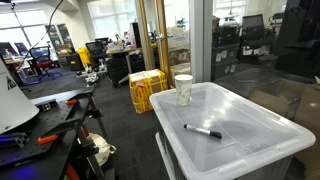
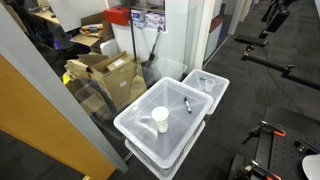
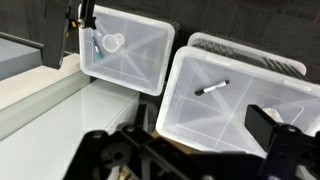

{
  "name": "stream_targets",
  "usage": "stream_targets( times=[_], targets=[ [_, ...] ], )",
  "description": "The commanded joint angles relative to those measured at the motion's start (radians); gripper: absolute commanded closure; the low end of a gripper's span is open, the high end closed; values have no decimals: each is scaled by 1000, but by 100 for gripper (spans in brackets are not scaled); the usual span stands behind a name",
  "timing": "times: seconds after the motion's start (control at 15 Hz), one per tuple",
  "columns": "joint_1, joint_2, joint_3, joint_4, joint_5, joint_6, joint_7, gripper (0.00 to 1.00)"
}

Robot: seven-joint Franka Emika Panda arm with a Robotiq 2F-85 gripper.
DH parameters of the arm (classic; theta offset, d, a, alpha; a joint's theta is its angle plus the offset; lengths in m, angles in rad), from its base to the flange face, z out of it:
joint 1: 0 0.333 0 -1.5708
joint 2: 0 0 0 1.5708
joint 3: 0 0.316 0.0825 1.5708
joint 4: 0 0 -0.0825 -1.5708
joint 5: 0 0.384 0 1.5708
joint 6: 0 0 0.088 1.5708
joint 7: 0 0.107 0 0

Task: Put the marker in the mug

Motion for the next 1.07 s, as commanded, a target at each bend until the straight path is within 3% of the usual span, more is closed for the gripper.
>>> stream_targets(
  times=[0.0,0.33,0.53,0.8,0.93,1.0],
  targets=[
    [22,99,-39,17,81,178,7,0],
    [68,222,-70,10,291,456,-4,0],
    [119,288,-82,16,427,553,-26,0],
    [169,349,-89,22,556,577,-74,0],
    [152,350,-82,20,534,504,-125,0],
    [133,340,-52,1,527,550,-69,0]
  ],
)
